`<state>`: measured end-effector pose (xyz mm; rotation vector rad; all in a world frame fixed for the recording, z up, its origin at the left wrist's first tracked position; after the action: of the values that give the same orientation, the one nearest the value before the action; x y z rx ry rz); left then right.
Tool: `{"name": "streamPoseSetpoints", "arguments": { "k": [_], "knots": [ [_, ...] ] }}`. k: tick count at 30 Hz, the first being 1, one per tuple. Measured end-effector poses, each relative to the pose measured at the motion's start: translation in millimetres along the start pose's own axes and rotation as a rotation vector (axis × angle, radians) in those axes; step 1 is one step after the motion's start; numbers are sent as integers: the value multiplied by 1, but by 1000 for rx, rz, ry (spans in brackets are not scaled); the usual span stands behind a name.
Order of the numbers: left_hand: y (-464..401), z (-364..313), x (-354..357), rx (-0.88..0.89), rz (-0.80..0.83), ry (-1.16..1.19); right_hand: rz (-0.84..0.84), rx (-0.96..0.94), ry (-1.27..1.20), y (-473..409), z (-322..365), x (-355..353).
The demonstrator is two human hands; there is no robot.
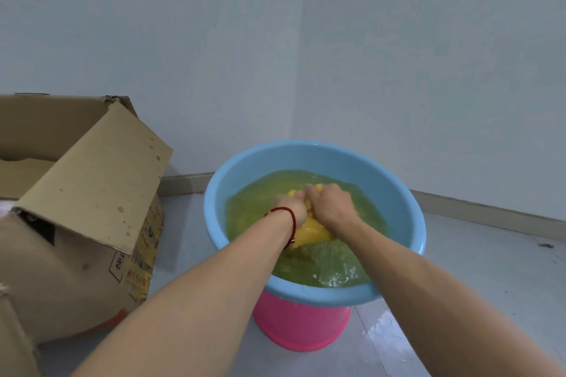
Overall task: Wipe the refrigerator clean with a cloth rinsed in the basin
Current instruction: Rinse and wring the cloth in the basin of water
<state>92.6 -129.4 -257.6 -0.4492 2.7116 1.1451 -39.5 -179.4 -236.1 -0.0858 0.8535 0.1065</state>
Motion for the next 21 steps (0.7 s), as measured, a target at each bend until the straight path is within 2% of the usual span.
{"name": "streamPoseSetpoints", "arguments": {
  "k": [2,5,8,11,13,15,16,18,21],
  "knots": [
    [1,-11,-5,97,11,-17,5,-109,176,-6,10,-19],
    [11,-28,-14,233,89,42,132,-141,308,-19,7,-34],
    [29,-60,-29,359,227,135,184,-157,108,-19,8,-58],
    [50,-81,-36,432,332,135,186,-386,105,-1,38,-80],
    [60,-87,-38,455,360,121,322,-523,44,23,66,-65],
    [64,-87,-36,426,431,153,438,-558,-144,44,83,-35],
    [64,-86,-37,395,469,178,401,-569,-241,45,88,-25],
    [61,-81,-41,311,546,239,218,-537,-403,37,88,-20],
    [46,-74,-64,219,521,332,93,-467,-413,24,86,-39]
  ]
}}
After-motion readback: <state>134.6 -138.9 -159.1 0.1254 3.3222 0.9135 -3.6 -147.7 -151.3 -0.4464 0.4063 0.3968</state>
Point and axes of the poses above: each hand's wrist, its own y-axis away from the middle knuckle, its own x-axis out of the palm, z = x × y, the point moved 10 cm from there along -y, towards the middle knuckle, and after that the axes turned 15 degrees about -x, right-handed, at the moved point
